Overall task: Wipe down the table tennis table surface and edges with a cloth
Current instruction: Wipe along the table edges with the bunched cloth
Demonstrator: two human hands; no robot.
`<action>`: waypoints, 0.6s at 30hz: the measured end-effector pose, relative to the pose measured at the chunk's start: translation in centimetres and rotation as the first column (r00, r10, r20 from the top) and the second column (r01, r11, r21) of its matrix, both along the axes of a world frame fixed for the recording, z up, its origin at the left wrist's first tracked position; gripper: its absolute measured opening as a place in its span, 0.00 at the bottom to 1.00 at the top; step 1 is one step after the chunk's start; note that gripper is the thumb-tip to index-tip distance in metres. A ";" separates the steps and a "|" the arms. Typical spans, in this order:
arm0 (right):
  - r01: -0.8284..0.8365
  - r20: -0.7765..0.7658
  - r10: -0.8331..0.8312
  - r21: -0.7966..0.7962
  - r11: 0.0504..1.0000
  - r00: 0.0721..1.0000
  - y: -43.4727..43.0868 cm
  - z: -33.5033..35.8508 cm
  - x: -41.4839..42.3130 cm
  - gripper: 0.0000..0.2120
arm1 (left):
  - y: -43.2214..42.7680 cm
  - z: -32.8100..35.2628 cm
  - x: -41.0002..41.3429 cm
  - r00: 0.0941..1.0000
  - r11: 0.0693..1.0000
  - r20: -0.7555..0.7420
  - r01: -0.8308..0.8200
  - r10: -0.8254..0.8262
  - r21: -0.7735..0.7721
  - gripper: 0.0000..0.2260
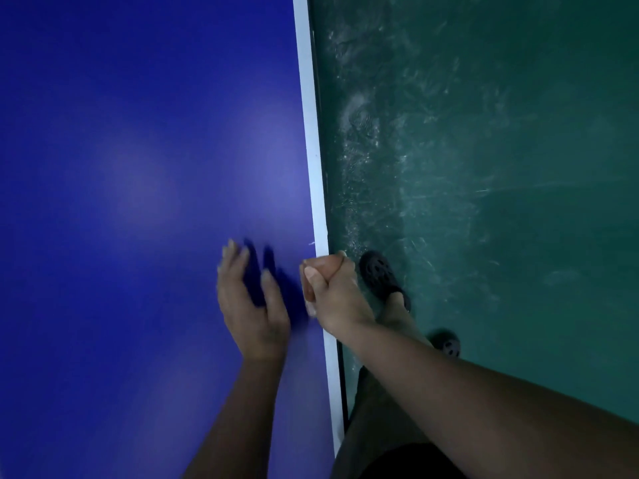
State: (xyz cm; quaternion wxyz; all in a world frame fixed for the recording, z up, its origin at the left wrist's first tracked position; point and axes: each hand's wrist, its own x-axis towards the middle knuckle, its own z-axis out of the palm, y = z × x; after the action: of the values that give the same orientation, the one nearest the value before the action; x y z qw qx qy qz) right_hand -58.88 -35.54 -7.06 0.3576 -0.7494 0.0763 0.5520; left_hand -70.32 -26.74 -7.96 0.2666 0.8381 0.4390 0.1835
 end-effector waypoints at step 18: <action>0.088 0.036 -0.087 -0.030 0.996 0.996 11.7 -0.4 14.3 0.34 | 16.8 -1.5 24.3 0.933 0.973 -0.332 -0.062 0.135 0.222 0.26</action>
State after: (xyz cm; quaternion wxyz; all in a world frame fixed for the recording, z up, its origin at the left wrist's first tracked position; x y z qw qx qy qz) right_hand -44.55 -23.87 -7.50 0.3710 -0.7602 0.1116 0.5215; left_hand -46.07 -9.90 -9.43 0.0868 0.8574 0.4989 0.0918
